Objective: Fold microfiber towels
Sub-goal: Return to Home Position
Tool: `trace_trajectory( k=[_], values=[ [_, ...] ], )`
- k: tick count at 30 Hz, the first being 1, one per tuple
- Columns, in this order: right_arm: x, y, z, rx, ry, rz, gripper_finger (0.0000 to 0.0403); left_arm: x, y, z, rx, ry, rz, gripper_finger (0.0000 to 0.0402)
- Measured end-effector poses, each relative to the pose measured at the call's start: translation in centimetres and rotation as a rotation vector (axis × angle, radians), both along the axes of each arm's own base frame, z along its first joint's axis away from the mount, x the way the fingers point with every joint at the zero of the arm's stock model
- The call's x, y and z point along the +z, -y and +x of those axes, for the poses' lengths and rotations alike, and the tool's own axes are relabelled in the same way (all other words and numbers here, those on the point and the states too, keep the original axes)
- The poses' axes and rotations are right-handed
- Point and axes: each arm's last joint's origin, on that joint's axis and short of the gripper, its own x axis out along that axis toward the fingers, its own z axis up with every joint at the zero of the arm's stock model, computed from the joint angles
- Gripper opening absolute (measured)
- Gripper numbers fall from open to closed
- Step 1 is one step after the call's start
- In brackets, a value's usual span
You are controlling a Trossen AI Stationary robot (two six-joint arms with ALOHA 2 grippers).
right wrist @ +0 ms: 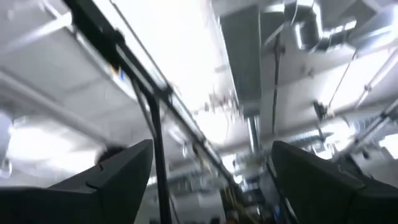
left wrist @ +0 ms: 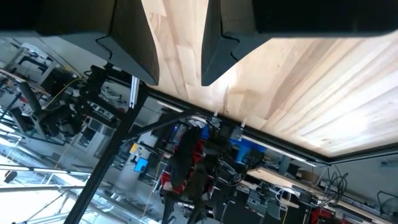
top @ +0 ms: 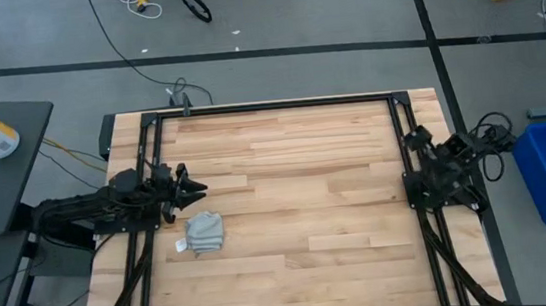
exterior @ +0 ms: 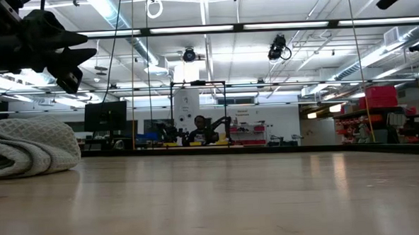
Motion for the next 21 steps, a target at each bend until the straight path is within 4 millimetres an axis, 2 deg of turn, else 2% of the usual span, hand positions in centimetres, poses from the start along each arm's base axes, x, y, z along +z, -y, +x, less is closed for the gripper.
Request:
trace_trajectory(
  k=[8,21],
  values=[
    [0.78,0.54,-1.11,0.000,0.137,0.067,0.0328,0.00,-0.01,0.00,0.002,0.000,0.000,0.0128],
    [0.81,0.56,-1.15,0.000,0.142,0.069,0.0273,0.00,-0.01,0.00,0.002,0.000,0.000,0.0128]
  ],
)
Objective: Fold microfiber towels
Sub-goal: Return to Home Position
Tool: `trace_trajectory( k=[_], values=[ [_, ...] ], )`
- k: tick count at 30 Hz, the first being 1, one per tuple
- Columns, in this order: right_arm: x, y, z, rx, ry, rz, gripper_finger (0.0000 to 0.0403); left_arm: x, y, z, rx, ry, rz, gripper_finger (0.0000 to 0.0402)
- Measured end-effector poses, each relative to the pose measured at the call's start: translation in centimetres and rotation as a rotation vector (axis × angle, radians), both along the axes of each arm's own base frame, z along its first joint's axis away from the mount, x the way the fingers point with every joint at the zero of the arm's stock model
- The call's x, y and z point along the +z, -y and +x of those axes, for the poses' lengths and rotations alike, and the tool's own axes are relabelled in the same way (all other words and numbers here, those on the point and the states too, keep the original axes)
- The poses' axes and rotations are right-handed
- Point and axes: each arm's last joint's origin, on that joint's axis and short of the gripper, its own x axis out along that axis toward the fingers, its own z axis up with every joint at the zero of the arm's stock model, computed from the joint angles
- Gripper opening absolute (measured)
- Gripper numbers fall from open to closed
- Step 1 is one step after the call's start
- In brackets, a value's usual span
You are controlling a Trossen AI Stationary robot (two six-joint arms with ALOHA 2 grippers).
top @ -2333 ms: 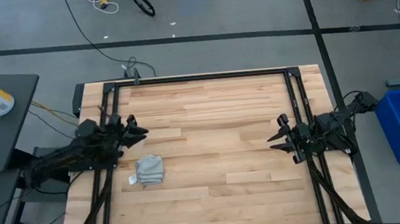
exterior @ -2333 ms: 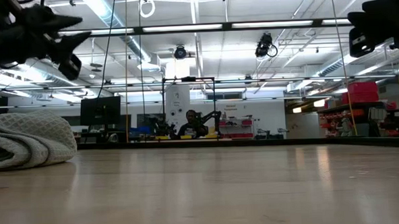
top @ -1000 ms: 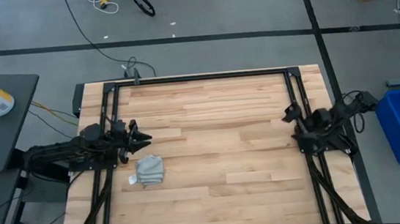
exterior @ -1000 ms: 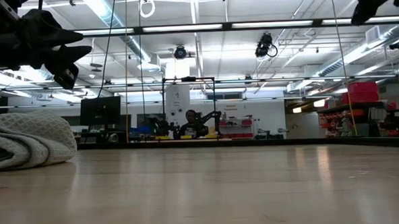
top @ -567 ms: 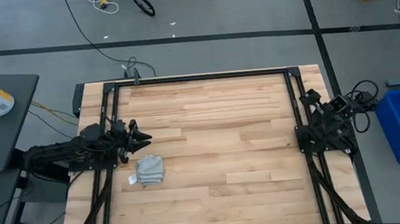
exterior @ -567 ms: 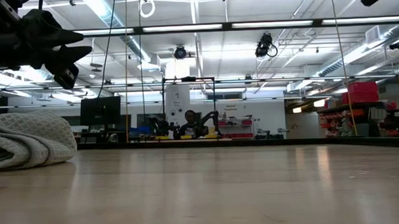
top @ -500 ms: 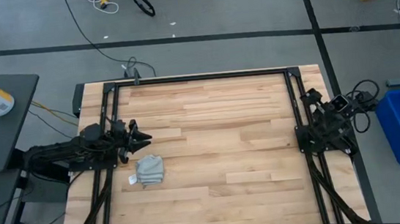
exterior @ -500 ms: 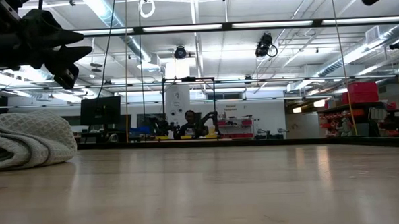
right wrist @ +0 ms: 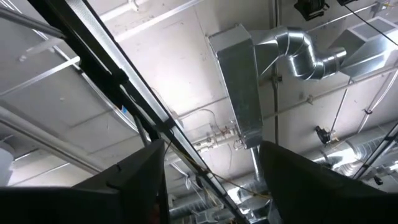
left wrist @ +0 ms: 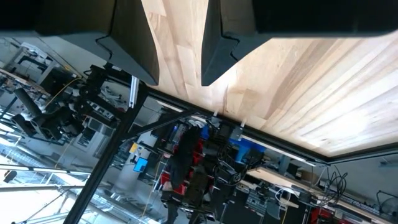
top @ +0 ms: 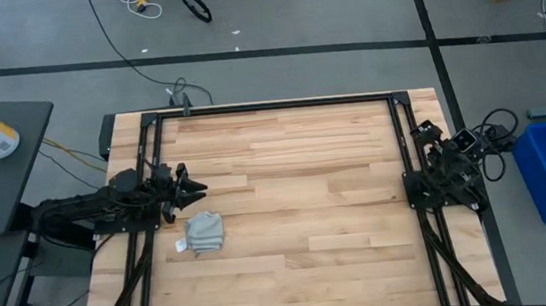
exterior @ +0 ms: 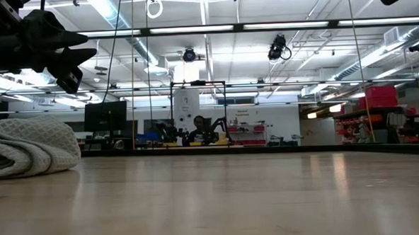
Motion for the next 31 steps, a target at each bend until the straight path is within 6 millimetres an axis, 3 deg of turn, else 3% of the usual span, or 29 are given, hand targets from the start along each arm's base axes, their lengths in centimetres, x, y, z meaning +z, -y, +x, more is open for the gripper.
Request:
trace_trajectory(
  k=[31],
  values=[
    [0.00,0.00,0.00,0.000,0.000,0.000,0.0117,0.00,0.00,0.00,0.000,0.000,0.000,0.0128]
  ],
)
